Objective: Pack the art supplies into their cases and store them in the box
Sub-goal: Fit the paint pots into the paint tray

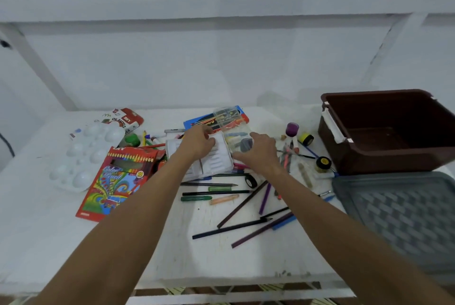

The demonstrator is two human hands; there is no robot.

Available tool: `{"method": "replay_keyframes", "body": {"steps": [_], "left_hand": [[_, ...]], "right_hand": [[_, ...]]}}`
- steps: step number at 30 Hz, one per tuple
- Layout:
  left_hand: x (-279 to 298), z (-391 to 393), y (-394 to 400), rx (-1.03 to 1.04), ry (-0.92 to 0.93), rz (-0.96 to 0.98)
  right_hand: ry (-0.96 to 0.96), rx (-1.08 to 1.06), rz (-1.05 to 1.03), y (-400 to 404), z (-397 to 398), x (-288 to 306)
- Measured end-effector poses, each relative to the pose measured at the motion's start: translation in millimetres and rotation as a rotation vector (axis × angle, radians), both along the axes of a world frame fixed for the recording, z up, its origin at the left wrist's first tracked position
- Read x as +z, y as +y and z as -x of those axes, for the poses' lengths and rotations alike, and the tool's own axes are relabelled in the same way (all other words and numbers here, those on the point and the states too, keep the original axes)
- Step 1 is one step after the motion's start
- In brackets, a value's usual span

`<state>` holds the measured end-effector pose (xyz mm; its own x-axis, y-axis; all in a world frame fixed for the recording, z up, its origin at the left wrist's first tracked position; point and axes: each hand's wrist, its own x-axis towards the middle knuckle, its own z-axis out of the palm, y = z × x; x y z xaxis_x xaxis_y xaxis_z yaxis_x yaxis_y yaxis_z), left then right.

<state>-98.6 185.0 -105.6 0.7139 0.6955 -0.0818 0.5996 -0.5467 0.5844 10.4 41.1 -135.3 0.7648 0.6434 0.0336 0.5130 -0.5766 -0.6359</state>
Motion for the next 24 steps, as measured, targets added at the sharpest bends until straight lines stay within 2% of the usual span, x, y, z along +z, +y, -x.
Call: {"method": "replay_keyframes", "body": {"steps": [4, 7, 10, 12, 18, 22, 24], "left_hand": [[13.0, 7.4, 4.4, 0.039, -0.097, -0.02], [25.0, 16.8, 10.6, 0.048, -0.155, -0.042], [36.6, 32.5, 15.4, 0.032, -0.234, 0.062], [44.1, 46.9, 14.7, 0.035, -0.293, 0.146], [50.9, 102.4, 7.9, 0.037, -0.349, 0.323], [42.3, 139.1, -3.5, 0.045, -0.366, 0.445], [38.6, 152.8, -12.7, 0.068, -0.395, 0.447]], "right_hand": [[0.337, -0.081, -0.218, -11.3, -6.5, 34.4], [0.592, -0.122, -0.281, -26.1, -5.4, 60.3], [0.971, 0.013, -0.313, -46.9, -1.9, 69.1], [1.147, 0.101, -0.34, -58.9, 2.1, 70.3], [1.253, 0.109, -0.358, -76.1, 20.9, 65.8], [1.242, 0.109, -0.401, -77.3, 37.9, 60.2], [1.226, 0.104, -0.366, -75.6, 47.8, 57.1]]}}
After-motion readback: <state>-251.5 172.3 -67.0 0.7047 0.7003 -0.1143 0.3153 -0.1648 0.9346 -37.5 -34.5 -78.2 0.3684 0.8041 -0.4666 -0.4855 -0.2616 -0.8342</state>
